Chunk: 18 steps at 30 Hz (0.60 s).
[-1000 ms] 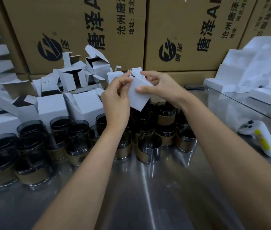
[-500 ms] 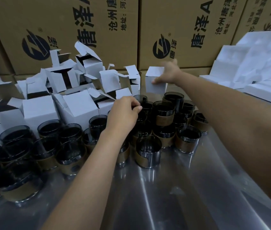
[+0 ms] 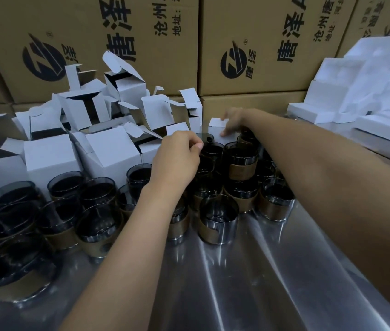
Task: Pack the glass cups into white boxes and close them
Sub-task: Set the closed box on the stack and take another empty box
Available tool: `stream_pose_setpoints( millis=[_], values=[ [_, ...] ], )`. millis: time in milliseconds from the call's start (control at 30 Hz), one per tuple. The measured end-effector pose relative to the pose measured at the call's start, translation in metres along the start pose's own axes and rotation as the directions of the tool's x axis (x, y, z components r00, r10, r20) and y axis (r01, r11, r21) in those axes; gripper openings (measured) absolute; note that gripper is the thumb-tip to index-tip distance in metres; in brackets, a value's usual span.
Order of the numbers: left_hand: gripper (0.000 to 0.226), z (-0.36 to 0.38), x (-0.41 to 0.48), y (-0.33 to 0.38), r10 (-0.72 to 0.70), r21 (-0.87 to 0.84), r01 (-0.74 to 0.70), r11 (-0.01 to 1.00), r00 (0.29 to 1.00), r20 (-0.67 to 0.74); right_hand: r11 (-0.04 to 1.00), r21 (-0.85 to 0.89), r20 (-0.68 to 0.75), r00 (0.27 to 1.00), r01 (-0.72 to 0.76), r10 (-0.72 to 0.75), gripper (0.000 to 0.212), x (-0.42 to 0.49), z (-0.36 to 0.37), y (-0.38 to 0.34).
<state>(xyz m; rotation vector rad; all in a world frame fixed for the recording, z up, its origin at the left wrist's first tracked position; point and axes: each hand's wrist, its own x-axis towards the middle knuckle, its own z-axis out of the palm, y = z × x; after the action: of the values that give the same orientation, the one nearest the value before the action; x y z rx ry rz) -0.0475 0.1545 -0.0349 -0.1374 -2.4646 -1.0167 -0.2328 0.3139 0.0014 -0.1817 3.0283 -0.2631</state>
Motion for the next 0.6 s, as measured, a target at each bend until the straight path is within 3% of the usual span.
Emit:
stream_pose_setpoints(
  millis=[333, 500, 600],
  values=[
    [0.016, -0.002, 0.003, -0.004, -0.02, 0.032, 0.02, 0.999, 1.0, 0.013, 0.987, 0.153, -0.054, 0.997, 0.057, -0.049, 0.019, 0.001, -0.006, -0.003],
    [0.017, 0.0, 0.003, -0.005, -0.02, 0.097, 0.018, 0.995, 1.0, 0.015, 0.996, 0.079, -0.027, 0.999, 0.039, -0.037, 0.021, -0.004, -0.001, -0.003],
    [0.018, -0.006, 0.004, -0.008, -0.021, 0.182, 0.024, 0.983, 1.0, -0.014, 0.992, 0.124, -0.021, 1.0, 0.011, -0.009, 0.03, -0.02, -0.007, -0.011]
  ],
)
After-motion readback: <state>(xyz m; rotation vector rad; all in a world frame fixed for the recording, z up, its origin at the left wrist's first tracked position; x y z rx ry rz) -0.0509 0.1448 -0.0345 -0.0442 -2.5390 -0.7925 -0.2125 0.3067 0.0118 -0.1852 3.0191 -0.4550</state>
